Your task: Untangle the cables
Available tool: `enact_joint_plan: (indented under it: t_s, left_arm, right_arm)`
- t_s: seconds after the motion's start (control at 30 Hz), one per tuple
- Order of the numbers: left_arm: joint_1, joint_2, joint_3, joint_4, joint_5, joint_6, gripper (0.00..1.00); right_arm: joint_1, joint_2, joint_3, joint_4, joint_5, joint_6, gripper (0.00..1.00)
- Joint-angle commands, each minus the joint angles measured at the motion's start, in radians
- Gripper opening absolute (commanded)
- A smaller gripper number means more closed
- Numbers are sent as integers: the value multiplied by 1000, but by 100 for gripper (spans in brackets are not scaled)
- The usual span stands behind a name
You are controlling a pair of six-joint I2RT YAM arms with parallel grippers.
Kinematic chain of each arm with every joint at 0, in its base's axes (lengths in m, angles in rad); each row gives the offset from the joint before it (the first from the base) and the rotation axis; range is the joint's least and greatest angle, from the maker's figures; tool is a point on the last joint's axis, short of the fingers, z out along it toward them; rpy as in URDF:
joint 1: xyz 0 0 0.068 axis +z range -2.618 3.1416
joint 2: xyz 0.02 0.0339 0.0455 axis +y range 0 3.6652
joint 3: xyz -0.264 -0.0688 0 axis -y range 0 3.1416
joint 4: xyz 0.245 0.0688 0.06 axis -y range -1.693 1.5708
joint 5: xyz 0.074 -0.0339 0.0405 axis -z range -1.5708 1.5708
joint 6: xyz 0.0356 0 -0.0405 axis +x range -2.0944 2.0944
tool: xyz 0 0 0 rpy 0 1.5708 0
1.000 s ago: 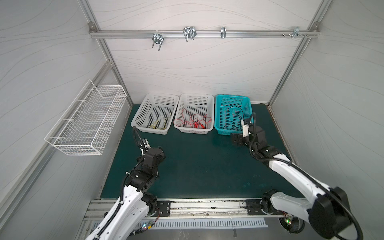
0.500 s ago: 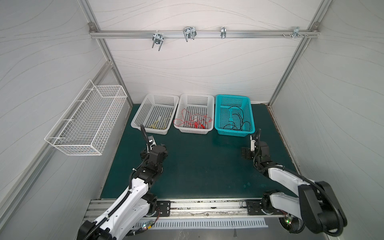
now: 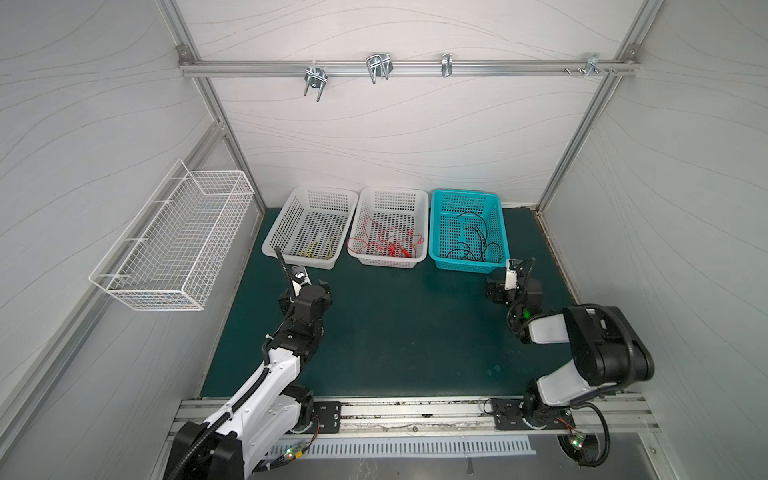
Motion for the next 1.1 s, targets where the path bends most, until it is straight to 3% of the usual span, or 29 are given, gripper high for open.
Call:
enact_joint_plan:
  t_s: [0.0, 0.07, 0.2, 0.4, 0.5, 0.57, 0.63, 0.7, 0.77, 0.8, 0.9, 0.97, 1.07]
  left_arm:
    - [38, 36, -4, 139, 58, 44, 91]
    - [51, 73, -22, 210, 74, 73, 91]
    - [79, 217, -47, 446, 135, 128, 91]
    - [123, 478, 2, 645, 224, 169, 91]
    - [144, 537, 52, 607, 255, 175, 90]
    - [156, 621, 44, 733, 270, 194, 88]
    - [207, 609, 63, 633, 346, 129, 88]
    - [233, 672, 43, 774, 342, 123, 87]
    - [236, 632, 65, 641, 352, 95, 93]
    - [235, 660, 46, 735, 344, 109, 99]
    - [235, 640, 63, 664, 344, 97, 100]
    - [234, 660, 48, 732, 339, 106, 100]
    - [234, 649, 57, 691, 343, 99, 100]
  right_arm:
    - [23, 11, 74, 14, -56, -53, 99]
    - [4, 1, 117, -96, -74, -26, 99]
    - [-11, 7, 126, -103, -88, -14, 99]
    - [-13, 10, 128, -102, -92, -11, 99]
    - [-16, 10, 129, -104, -96, -11, 99]
    - [-16, 9, 130, -104, -99, -11, 99]
    - [-28, 11, 134, -110, -124, -4, 99]
    - [-32, 10, 134, -113, -133, -2, 99]
    - [-31, 9, 134, -114, -133, -4, 99]
    - [-31, 10, 134, -113, -133, -4, 99]
    - [-32, 11, 137, -116, -134, -6, 99]
    - [-31, 11, 137, -117, -134, -4, 99]
    - [-35, 17, 138, -111, -143, -3, 99]
